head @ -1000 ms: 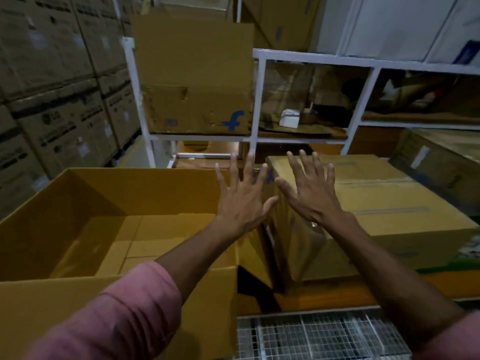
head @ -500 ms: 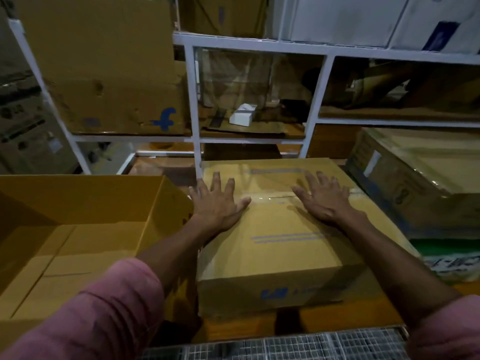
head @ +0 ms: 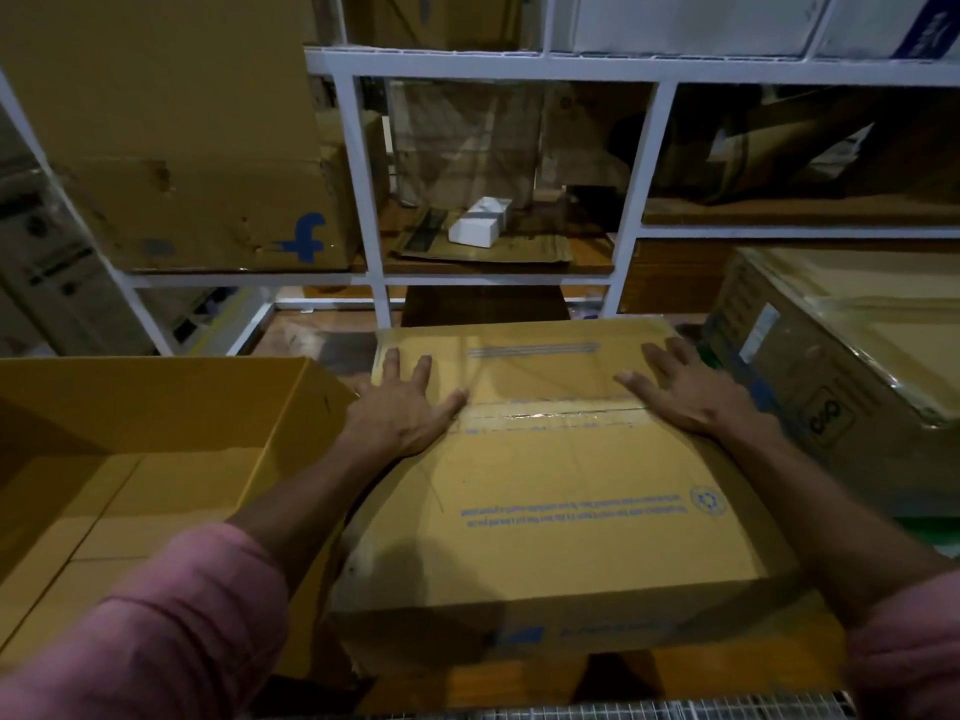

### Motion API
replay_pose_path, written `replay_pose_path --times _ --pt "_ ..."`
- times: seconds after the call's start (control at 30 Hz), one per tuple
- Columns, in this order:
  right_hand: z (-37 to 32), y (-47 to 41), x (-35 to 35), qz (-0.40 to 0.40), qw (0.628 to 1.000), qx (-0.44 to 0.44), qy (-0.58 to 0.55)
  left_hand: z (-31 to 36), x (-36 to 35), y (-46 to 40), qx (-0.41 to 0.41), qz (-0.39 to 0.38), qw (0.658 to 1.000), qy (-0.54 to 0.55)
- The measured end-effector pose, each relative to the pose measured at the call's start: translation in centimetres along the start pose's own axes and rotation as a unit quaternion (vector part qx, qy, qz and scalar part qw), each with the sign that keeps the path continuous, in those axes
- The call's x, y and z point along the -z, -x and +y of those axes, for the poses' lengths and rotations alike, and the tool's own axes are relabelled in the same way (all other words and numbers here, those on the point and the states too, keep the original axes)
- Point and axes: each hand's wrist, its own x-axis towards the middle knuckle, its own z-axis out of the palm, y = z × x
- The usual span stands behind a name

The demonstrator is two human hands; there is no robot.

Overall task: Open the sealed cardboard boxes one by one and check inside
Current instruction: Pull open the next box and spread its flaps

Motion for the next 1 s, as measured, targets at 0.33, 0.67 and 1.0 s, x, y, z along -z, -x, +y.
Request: replay_pose_path --times 0.33,0.67,1.0 --pt "-1.2 3.1 4.2 0.169 0.983 0.039 -0.059 0.1 4.6 3.3 -0.056 0.163 0.984 0.045" --pt "-6.6 5.9 6.2 0.348 0.919 0.088 -0.161 -1.9 9.6 4.5 -0.104 0.373 0.921 0.037" --pt "-7.8 8.4 2.4 0.369 0.91 0.093 -0.164 -5.6 5.7 5.5 -0.138 0.354 0.922 0.067"
